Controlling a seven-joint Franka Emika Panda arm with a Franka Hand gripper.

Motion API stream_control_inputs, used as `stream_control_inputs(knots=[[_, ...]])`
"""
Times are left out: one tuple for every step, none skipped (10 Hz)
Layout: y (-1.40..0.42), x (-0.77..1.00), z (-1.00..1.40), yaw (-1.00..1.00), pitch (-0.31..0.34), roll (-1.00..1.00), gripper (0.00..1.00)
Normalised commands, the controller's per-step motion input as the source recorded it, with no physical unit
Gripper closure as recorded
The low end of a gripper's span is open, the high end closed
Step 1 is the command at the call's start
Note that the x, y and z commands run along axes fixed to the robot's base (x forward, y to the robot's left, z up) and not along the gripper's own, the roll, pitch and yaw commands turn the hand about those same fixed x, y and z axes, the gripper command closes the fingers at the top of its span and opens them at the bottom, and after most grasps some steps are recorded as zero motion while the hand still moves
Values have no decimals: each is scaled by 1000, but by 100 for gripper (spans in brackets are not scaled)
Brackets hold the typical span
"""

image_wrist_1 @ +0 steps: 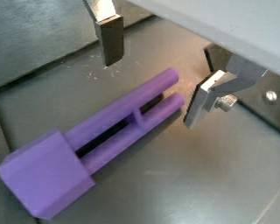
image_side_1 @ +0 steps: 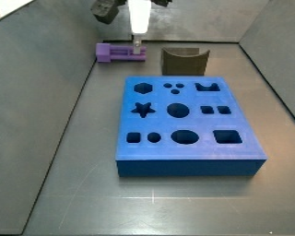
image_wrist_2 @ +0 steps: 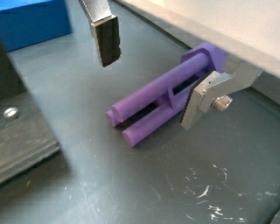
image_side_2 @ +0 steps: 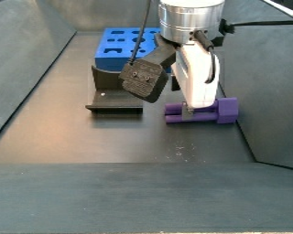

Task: Pick up the 3 prong object. Move up. Place the 3 prong object on the fixture. Regrasp the 3 prong object. Move to above the board. Insert the 3 prong object.
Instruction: Pick up the 3 prong object.

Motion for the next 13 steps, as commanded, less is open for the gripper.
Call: stream_control_inputs(knots=[[71, -69, -366, -237, -169, -367, 0], [34, -129, -334, -194, -109, -393, 0], [86, -29, -403, -11, -44, -373, 0], [109, 0, -431, 0, -36, -361, 0], [74, -86, -249, 0, -56, -440, 0], [83, -297, -77, -31, -117, -500, 0], [17, -300, -146, 0, -123, -457, 0], [0, -194, -160, 0, -97, -283, 0], [0, -246, -183, 0, -124, -220, 0], [0, -180, -220, 0, -106, -183, 0], [46, -129, -323, 0, -214, -301, 0], [40, -134, -320, 0, -193, -289, 0], [0, -40, -226, 0, -140, -179, 0]])
